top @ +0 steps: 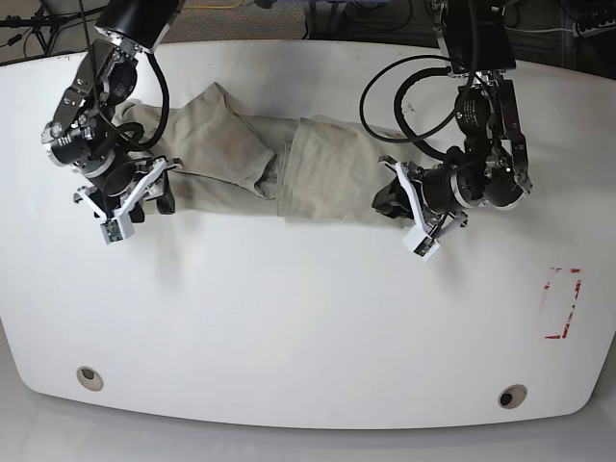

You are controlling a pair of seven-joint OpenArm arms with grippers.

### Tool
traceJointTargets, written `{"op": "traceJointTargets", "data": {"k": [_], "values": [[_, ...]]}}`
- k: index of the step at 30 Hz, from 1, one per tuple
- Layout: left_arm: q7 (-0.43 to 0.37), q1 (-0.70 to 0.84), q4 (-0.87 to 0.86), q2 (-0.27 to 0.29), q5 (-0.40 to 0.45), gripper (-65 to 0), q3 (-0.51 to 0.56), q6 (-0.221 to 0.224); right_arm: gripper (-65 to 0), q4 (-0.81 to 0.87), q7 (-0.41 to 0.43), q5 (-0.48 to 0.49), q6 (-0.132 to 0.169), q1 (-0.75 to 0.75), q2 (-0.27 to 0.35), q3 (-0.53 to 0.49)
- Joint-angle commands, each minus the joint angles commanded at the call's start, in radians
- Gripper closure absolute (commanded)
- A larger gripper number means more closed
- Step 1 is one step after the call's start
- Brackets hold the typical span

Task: Fold the T-shirt properly
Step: 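Grasp both ends of the folded shirt with both grippers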

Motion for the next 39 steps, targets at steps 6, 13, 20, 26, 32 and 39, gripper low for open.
{"op": "traceJointTargets", "data": {"k": [6, 13, 20, 26, 32, 39], "values": [[-0.006, -0.003, -0.141, -0.031, 0.046, -5.6, -0.003, 0.0, -36.0, -0.006, -0.061, 0.012, 0.0, 0.023, -0.005, 0.133], [-0.072, -0.006, -0.261, -0.066, 0.058, -5.8, 0.002, 0.0, -65.0, -0.187, -0.149, 0.247, 0.0, 0.049, 0.032, 0.321], [-0.074, -0.006, -0.27, -0.081, 0.058, -6.0, 0.002, 0.0, -61.4, -0.356, -0.166, 0.419, 0.0, 0.046, 0.069, 0.385], [-0.072, -0.002, -0.272, -0.095, 0.058, -6.0, 0.002, 0.0, -58.2, -0.419, -0.164, 0.422, 0.0, 0.046, 0.091, 0.387], [-0.072, 0.0, -0.272, -0.109, 0.058, -6.0, 0.002, 0.0, -58.3, -0.479, -0.123, 0.419, 0.0, 0.046, 0.097, 0.381], [-0.072, 0.0, -0.269, -0.112, 0.058, -6.0, 0.002, 0.0, -57.9, -0.574, -0.075, 0.419, 0.0, 0.032, 0.152, 0.342]]}}
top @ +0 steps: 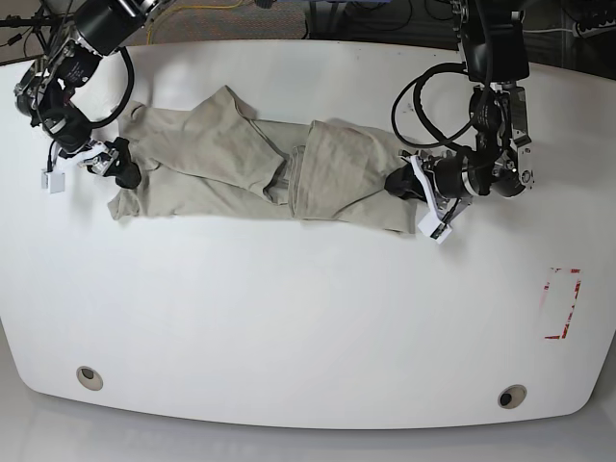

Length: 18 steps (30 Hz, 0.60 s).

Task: Fold the T-shirt properly
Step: 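Grasp both ends of the folded shirt with both grippers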

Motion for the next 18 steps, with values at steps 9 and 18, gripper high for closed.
{"op": "traceJointTargets", "data": {"k": [9, 18], "values": [[0.0, 0.0, 0.0, -0.002, 0.0, -6.0, 0.0, 0.0, -57.7, -0.015, 0.026, 0.0, 0.0, -0.023, -0.005, -0.058], [0.002, 0.0, 0.0, -0.002, 0.0, -6.0, 0.0, 0.0, -57.5, -0.012, 0.089, 0.0, 0.0, -0.044, -0.071, -0.163]]}}
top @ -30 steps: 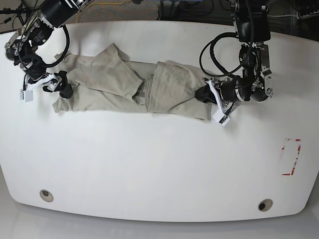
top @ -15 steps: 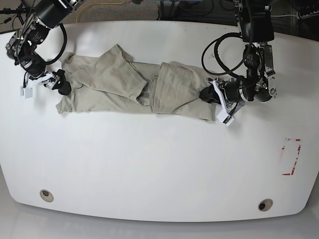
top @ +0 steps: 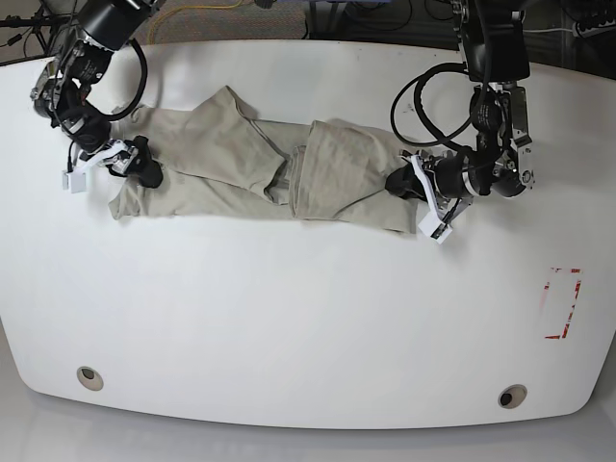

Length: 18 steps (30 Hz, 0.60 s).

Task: Fold the T-shirt properly
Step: 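Grasp both ends of the folded shirt with both grippers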

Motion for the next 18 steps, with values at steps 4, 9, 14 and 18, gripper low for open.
{"op": "traceJointTargets", "data": {"k": [4, 9, 14, 18], "values": [[0.002, 0.0, 0.0, 0.0, 0.0, -6.0, 0.0, 0.0, -57.4, 0.003, 0.003, 0.002, 0.0, -0.003, -0.021, -0.026], [0.002, 0.002, 0.0, 0.0, 0.0, -6.0, 0.0, 0.0, -46.8, 0.003, 0.005, 0.002, 0.0, -0.003, -0.023, -0.043], [0.002, 0.002, 0.0, 0.0, 0.002, -6.0, 0.0, 0.0, -10.0, 0.003, 0.018, 0.002, 0.0, -0.003, -0.015, -0.051], [0.003, 0.002, 0.0, 0.0, 0.003, -6.0, 0.0, 0.0, 0.0, 0.008, 0.012, 0.005, 0.0, -0.003, 0.015, -0.052]]}}
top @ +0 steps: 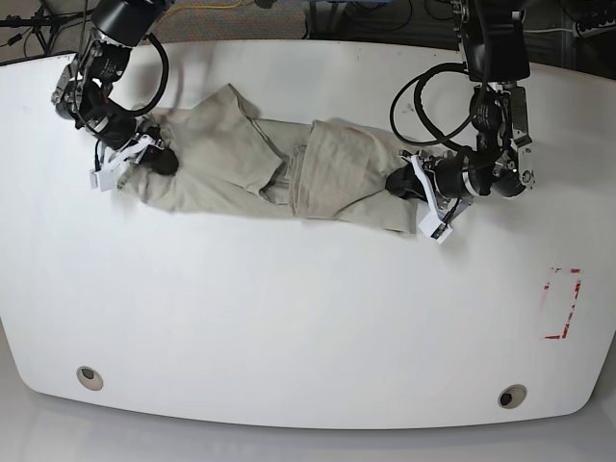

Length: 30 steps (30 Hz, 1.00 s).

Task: Fold the T-shirt properly
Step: 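Grasp both ends of the folded shirt with both grippers, then push both ends together with both grippers toward the middle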

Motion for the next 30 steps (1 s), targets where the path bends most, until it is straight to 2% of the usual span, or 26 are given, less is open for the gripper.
{"op": "traceJointTargets", "data": {"k": [2, 7, 8, 10, 11, 16, 18, 22, 25, 30], "values": [[0.003, 0.0, 0.002, 0.003, 0.0, -6.0, 0.0, 0.0, -0.3, 0.025, 0.0, -0.003, 0.0, 0.0, 0.005, 0.002], [0.029, 0.0, 0.005, 0.005, -0.006, -6.1, 0.0, 0.076, 0.0, 0.144, -0.009, -0.003, 0.0, -0.026, 0.006, 0.002], [0.029, 0.0, 0.005, 0.005, -0.006, -6.1, 0.0, 0.076, 0.0, 0.158, -0.012, -0.003, -0.005, -0.029, 0.006, 0.002], [0.029, 0.0, 0.006, 0.006, -0.006, -6.1, 0.0, 0.081, 0.0, 0.23, -0.017, -0.003, -0.064, -0.048, 0.006, -0.002], [0.029, 0.0, 0.006, 0.006, -0.006, -6.1, 0.0, 0.082, 0.0, 0.245, -0.02, -0.003, -0.076, -0.049, 0.006, -0.005], [0.029, -0.008, 0.002, 0.034, 0.002, -6.1, 0.0, 0.09, 0.0, 0.399, -0.037, -0.005, -0.189, -0.074, 0.014, -0.097], [0.029, -0.008, 0.002, 0.049, 0.015, -6.1, 0.0, 0.116, 0.0, 0.456, -0.04, -0.005, -0.231, -0.077, 0.025, -0.135], [0.026, -0.009, 0.002, 0.084, 0.054, -6.1, 0.0, 0.208, 0.0, 0.545, -0.054, -0.005, -0.315, -0.071, 0.029, -0.245], [0.025, -0.011, 0.0, 0.112, 0.064, -6.1, 0.0, 0.249, 0.0, 0.568, -0.052, -0.005, -0.335, -0.066, 0.028, -0.295], [0.025, -0.011, 0.0, 0.146, 0.064, -6.1, 0.0, 0.26, 0.0, 0.603, -0.052, -0.005, -0.341, -0.021, 0.021, -0.365]]}}
